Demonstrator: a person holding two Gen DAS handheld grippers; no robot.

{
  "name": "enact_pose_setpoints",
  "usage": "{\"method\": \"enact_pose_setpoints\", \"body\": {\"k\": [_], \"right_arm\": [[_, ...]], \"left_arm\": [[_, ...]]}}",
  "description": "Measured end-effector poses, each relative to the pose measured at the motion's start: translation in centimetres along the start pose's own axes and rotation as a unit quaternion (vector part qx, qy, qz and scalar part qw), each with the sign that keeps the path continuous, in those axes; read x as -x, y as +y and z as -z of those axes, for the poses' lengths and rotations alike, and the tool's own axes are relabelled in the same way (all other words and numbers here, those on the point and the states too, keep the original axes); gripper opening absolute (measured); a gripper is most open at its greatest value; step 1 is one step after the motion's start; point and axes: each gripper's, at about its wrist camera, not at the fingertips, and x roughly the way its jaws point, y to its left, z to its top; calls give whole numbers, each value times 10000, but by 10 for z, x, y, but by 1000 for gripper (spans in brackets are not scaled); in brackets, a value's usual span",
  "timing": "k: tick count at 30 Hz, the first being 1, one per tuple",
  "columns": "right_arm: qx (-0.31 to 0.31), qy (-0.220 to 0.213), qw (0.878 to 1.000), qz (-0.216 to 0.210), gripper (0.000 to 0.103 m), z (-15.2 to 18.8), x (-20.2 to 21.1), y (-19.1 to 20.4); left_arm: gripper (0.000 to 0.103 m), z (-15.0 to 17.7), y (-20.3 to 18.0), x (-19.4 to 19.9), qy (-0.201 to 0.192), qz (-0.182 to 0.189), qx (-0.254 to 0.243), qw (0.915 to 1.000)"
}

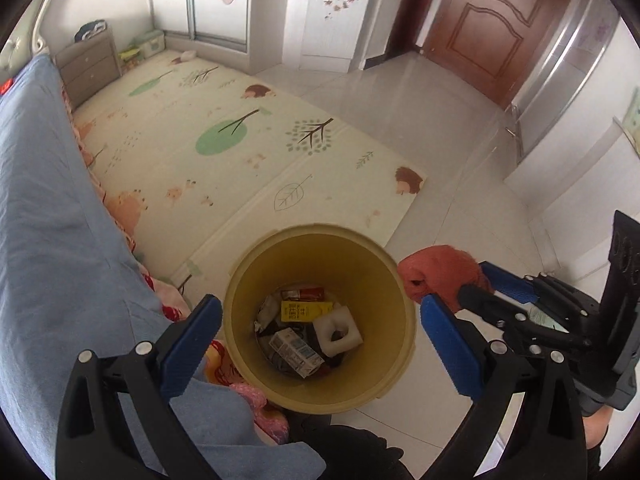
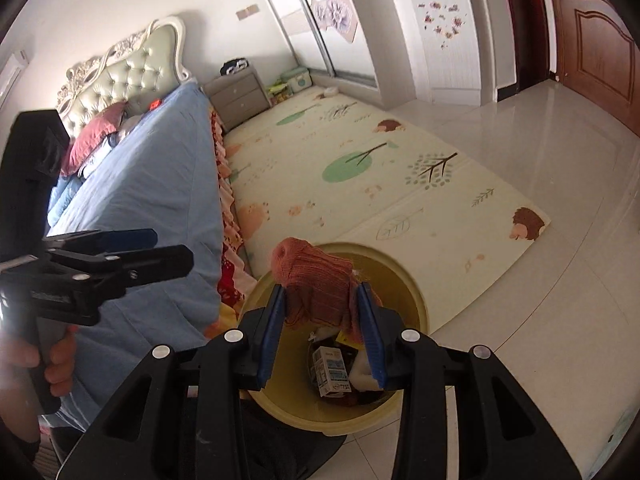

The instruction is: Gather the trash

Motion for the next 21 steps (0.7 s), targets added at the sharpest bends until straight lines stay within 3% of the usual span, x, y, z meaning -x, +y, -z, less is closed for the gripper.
{"method": "enact_pose_setpoints", "body": {"k": [1,2,9,21], "right_arm": [[44,71,10000,13,43,-1,-6,-1],[90,108,9999,26,55,-1,-9,2],[386,250,9984,327,56,9,-12,14],[408,321,9980,372,56,12,-11,8]], "left_arm": [[99,0,2,-2,24,-6,49,10000],[99,0,3,-3,51,-11,74,10000],[99,1,0,-18,381,-86,15,9992],[99,5,-11,-20,328,-223,-254,9989]]}}
